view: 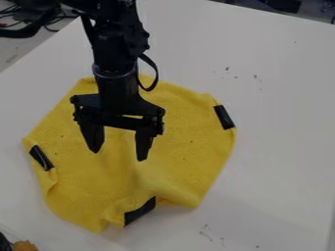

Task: Stretch cloth from bottom left to bottom right

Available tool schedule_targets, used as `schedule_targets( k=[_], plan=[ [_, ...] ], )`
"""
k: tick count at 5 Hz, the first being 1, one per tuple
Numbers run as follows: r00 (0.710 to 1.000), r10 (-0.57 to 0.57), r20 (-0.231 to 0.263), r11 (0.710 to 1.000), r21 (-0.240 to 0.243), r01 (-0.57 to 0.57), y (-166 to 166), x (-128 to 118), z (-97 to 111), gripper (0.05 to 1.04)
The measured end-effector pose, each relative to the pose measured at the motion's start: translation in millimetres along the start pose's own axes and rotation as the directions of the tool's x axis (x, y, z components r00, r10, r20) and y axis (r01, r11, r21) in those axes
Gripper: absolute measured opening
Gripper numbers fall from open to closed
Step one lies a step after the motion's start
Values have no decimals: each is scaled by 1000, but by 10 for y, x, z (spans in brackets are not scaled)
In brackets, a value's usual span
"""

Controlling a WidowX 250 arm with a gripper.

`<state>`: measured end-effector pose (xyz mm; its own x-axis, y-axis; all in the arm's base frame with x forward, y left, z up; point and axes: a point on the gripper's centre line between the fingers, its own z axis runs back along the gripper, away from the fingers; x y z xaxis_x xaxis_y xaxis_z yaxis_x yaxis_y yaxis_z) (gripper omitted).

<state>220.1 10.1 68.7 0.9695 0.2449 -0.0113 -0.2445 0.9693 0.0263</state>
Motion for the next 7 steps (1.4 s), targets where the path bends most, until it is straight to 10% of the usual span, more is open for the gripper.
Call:
schedule_targets(
  k=[3,7],
  plan=[
    [999,30,35,999,18,-31,261,31,-222,999],
    [998,40,44,994,-105,-35,594,93,-671,1000]
  ],
)
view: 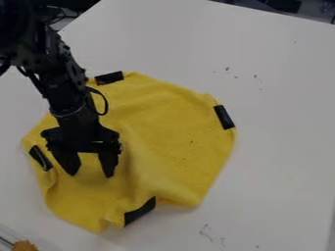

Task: Stretch cloth from bottom left to bottom right

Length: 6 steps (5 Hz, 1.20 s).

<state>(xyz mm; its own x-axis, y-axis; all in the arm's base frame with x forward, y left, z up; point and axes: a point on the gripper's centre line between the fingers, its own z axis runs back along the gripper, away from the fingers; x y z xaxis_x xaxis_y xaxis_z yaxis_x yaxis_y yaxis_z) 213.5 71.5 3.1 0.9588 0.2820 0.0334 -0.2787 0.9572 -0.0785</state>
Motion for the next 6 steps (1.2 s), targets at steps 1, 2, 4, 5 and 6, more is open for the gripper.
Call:
schedule_targets(
  k=[1,2,4,5,6],
  plan=[
    [1000,-13,13,999,31,12,105,-15,11,1000],
    [1000,-13,3,995,96,13,354,-46,34,1000],
    [999,-42,26,982,184,36,631,52,208,999],
    [998,-42,39,983,180,34,619,85,211,999],
    [998,-62,14,980,191,58,553,156,284,999]
  ],
)
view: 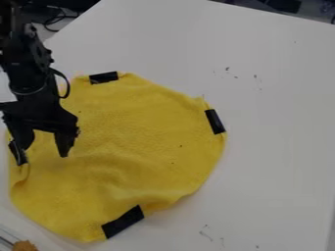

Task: Stretch cloth from bottom left to bottom right

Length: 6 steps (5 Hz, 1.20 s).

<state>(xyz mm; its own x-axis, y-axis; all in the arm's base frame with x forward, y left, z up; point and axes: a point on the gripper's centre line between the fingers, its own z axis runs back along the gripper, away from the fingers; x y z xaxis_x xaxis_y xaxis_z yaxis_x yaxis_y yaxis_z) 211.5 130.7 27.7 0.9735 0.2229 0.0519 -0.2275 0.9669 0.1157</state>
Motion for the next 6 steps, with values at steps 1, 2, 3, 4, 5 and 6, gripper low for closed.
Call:
schedule_targets(
  k=[1,2,3,4,5,6],
  plan=[
    [999,-29,33,999,37,27,-74,152,270,999],
    [999,-46,14,998,31,45,-246,172,341,999],
    [996,-88,2,996,-23,88,-437,346,204,999],
    [988,-152,-22,987,-55,150,-488,580,-18,999],
    [979,-200,-25,978,-58,199,-486,779,-199,999],
    [978,-208,3,977,-50,208,-405,1003,-229,1000]
  ],
)
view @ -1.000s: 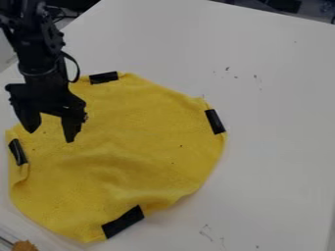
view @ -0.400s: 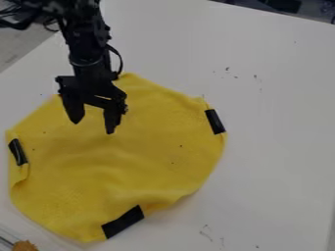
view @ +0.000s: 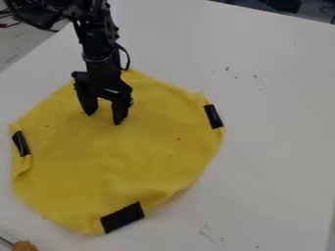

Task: Stretch cloth from bottom left to bottom right

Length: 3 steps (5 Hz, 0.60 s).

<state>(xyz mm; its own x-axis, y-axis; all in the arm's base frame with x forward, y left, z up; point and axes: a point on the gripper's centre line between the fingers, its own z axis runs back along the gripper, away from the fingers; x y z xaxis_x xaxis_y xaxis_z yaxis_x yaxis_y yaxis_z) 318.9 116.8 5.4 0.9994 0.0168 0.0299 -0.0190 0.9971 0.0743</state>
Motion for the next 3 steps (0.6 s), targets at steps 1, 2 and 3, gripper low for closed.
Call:
schedule_targets(
  k=[1,2,3],
  plan=[
    [1000,-3,26,999,32,3,100,77,-4,1000],
    [999,19,51,999,42,-21,171,149,-3,1000],
    [998,62,19,997,38,-63,163,84,-6,1000]
  ],
)
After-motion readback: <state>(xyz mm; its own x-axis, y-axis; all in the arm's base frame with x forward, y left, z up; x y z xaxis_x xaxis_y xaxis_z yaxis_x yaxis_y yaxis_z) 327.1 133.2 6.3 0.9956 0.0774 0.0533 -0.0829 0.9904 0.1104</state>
